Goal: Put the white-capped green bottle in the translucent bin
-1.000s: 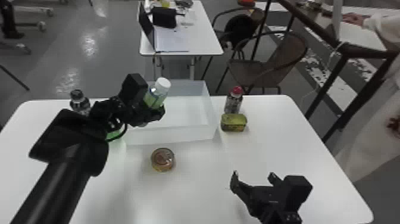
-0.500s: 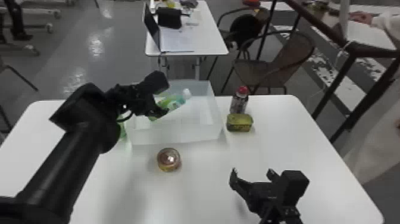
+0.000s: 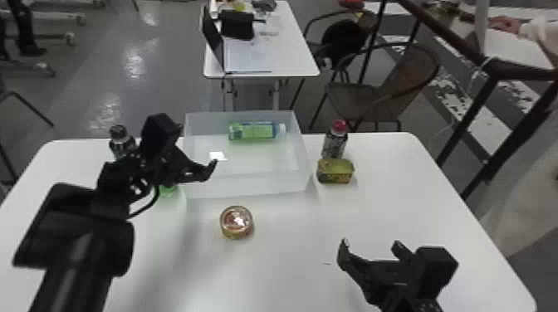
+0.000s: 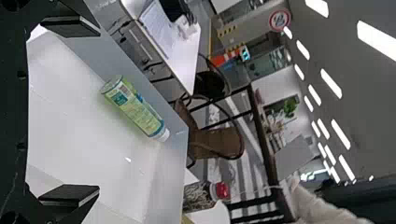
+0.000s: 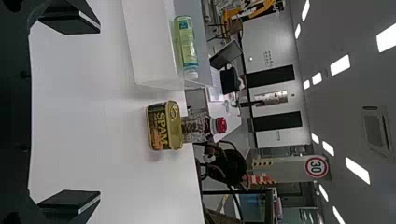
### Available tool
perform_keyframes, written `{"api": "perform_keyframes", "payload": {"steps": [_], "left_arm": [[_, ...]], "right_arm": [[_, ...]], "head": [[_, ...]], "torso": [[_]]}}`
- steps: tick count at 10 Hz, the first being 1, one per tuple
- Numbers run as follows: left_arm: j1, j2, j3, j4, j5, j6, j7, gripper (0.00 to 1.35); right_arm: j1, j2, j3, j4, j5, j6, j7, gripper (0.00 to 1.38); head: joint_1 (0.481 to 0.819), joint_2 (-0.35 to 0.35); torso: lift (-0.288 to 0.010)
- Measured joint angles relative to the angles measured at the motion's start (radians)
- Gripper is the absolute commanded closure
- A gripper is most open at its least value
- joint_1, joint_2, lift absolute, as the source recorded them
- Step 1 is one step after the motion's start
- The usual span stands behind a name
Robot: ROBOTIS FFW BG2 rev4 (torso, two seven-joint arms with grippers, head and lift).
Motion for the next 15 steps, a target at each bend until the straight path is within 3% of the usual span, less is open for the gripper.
{"api": "perform_keyframes", "payload": {"steps": [1,3,5,9,15], "left_arm": [[0.141,-0.002,0.035,-0.125,0.100,0.004,0.063,0.12],[0.431,-0.003,0.106,-0.335,0.295,-0.020,0.267,0.12],[0.603,-0.003,0.150,-0.397,0.421,-0.125,0.348,0.12],[0.732,-0.003,0.176,-0.367,0.476,-0.281,0.377,0.12],[0.729,-0.003,0.145,-0.325,0.534,-0.327,0.405,0.12]], "right_arm": [[0.032,-0.002,-0.026,-0.035,0.004,0.000,-0.004,0.05],[0.082,-0.006,-0.054,-0.082,0.007,-0.002,-0.017,0.05],[0.126,-0.005,-0.068,-0.116,0.017,-0.014,-0.031,0.05],[0.183,-0.007,-0.097,-0.159,0.030,-0.051,-0.032,0.05],[0.196,-0.009,-0.087,-0.179,0.049,-0.052,-0.029,0.05]], "head": [[0.695,-0.066],[0.695,-0.014],[0.695,0.041],[0.695,0.054],[0.695,0.059]], "torso": [[-0.070],[-0.070],[-0.070],[-0.070],[-0.070]]}}
